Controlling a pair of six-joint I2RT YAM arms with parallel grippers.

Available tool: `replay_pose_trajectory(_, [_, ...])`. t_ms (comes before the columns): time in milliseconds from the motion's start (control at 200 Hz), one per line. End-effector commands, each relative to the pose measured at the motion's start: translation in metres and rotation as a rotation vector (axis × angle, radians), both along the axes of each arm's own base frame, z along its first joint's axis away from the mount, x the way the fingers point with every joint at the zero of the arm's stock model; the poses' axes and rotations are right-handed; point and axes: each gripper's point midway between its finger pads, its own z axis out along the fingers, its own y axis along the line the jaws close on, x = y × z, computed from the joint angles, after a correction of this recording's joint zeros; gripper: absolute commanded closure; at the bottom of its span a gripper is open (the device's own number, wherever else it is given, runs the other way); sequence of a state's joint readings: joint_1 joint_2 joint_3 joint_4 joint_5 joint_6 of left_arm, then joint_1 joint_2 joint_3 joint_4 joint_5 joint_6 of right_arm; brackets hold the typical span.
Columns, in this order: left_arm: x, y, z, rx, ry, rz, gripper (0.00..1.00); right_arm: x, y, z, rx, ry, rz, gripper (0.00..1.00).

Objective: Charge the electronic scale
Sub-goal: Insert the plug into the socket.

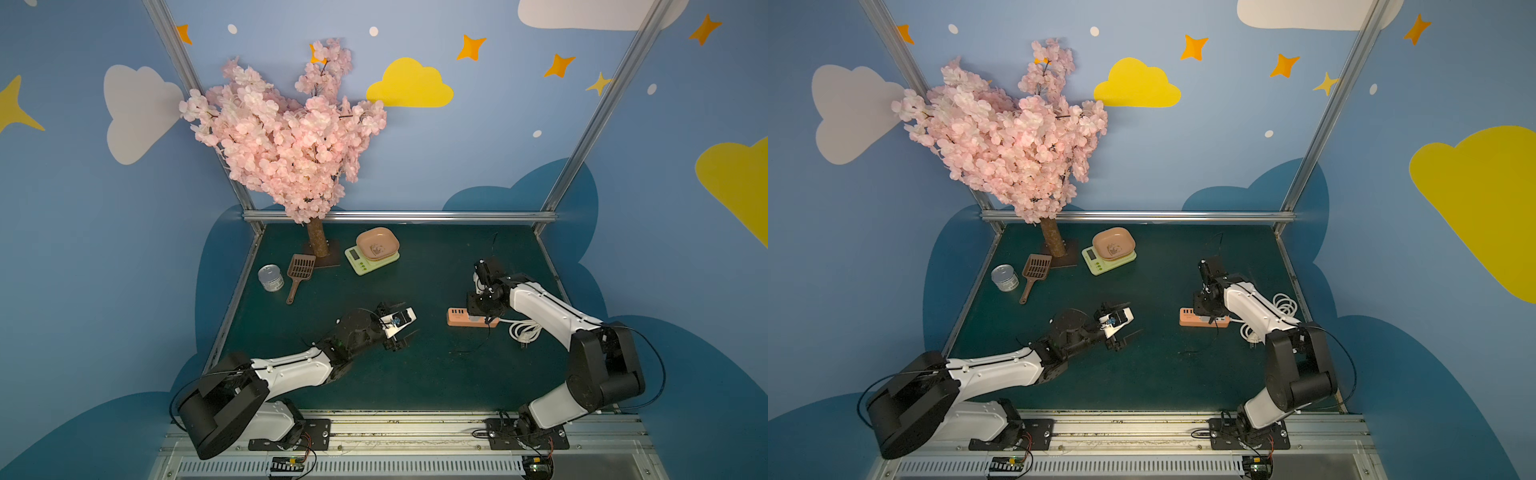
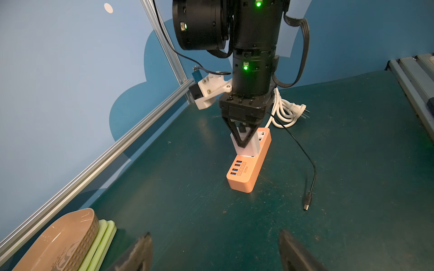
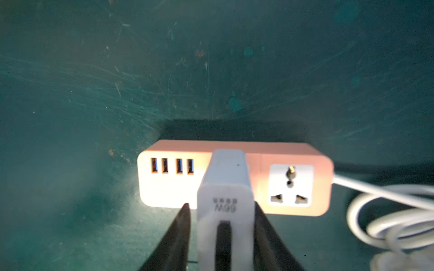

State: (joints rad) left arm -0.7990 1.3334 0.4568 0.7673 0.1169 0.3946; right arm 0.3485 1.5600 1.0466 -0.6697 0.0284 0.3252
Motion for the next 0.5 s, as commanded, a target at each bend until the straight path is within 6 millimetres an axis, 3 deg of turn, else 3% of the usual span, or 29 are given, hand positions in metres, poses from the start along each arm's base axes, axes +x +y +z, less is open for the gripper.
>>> replay_pose_trajectory(0, [-0.003,0.0,0.006,-0.021,-0.006,-0.008,0.16,-0.016,0.005,0.008,0.047,0.046,0.033,0.36])
replay_pose_trajectory(70, [-0.003,0.001,0.006,-0.017,-0.009,-0.004,0.16,-0.017,0.004,0.019,0.059,0.023,0.033,0.23])
replay_pose_trajectory(130, [-0.003,0.002,0.006,-0.017,-0.011,-0.002,0.16,-0.023,0.003,0.026,0.072,0.014,0.033,0.18])
replay_pose_trajectory(270, [-0.003,0.003,0.006,-0.016,-0.014,0.004,0.16,-0.039,-0.003,0.035,0.088,0.01,0.011,0.13])
replay_pose_trajectory(496, [-0.002,0.001,0.004,-0.015,-0.004,-0.001,0.16,-0.069,-0.01,0.054,0.109,0.007,0.004,0.13])
